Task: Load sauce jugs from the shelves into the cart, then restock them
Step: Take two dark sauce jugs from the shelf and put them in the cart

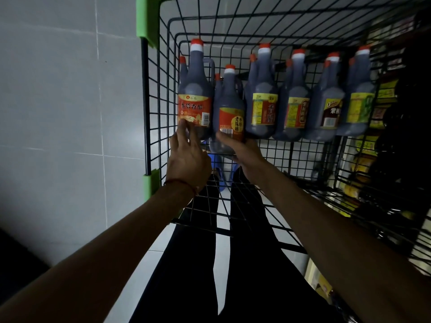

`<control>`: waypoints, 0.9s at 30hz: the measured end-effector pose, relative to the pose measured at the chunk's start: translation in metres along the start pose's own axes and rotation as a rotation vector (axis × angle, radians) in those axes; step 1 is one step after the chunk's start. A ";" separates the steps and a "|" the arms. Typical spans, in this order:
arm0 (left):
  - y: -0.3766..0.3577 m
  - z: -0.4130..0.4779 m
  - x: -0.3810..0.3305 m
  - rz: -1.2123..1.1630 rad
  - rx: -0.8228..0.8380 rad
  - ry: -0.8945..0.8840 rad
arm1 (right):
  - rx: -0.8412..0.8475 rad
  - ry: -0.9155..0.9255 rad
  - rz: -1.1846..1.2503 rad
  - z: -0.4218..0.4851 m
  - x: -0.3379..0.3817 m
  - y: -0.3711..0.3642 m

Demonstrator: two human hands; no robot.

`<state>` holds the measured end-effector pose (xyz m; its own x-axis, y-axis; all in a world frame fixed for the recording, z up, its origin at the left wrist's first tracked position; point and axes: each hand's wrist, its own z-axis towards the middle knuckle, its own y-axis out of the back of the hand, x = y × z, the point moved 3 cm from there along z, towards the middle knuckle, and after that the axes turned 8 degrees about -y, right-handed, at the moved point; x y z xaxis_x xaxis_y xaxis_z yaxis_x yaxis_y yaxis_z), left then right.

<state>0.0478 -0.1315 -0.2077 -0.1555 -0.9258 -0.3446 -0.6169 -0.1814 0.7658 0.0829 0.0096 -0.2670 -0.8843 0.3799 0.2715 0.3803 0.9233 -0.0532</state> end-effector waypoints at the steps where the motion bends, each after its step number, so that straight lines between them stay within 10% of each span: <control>1: 0.000 0.000 0.000 -0.003 -0.001 -0.002 | -0.002 -0.005 0.000 0.000 0.001 -0.001; 27: 0.000 0.017 -0.014 -0.262 0.015 0.030 | -0.386 0.246 -0.190 -0.062 0.051 0.074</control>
<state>0.0368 -0.1124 -0.2124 0.0334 -0.8574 -0.5135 -0.6443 -0.4112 0.6447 0.0824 0.0937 -0.1973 -0.8750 0.1396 0.4636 0.3326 0.8691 0.3662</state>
